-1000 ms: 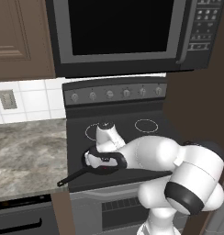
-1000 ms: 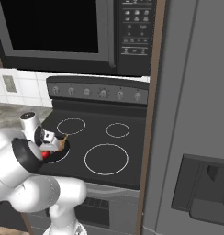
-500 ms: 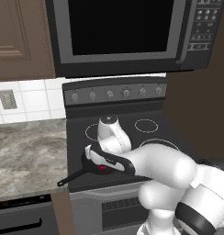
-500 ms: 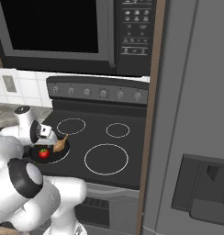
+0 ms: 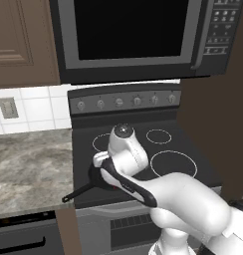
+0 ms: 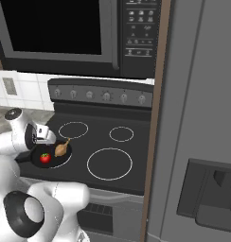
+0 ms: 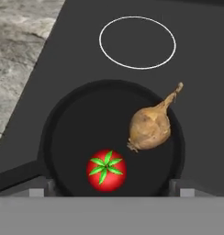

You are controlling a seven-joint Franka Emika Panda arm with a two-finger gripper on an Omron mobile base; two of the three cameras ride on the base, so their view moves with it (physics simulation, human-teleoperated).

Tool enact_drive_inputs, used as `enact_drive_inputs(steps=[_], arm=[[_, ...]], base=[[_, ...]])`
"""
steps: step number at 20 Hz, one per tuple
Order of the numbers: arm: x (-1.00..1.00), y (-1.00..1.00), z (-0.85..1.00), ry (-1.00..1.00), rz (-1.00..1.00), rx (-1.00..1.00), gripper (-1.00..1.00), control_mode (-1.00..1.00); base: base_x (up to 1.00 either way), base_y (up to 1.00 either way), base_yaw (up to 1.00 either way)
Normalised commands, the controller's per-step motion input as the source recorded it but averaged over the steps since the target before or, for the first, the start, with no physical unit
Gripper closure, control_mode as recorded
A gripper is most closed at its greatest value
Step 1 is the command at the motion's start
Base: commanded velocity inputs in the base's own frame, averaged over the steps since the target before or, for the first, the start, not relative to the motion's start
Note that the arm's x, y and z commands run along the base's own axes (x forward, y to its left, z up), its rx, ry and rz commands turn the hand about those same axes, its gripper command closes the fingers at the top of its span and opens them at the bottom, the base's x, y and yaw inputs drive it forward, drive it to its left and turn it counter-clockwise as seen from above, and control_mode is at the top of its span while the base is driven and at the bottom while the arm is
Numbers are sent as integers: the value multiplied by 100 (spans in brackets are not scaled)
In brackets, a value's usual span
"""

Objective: Place the pan on the front left burner on the stove. Then place the tomato and the onion in the pan and turn on the front left burner.

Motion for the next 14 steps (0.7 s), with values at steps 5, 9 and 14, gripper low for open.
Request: enact_drive_inputs(steps=[5,9,14], arm=[[18,16,21,-25,0,2,-100,-100],[38,16,19,-19,0,4,-100,-100],[50,4,32,-6,0,2,-100,-100]], base=[[0,0,0],[0,0,0],[0,0,0]])
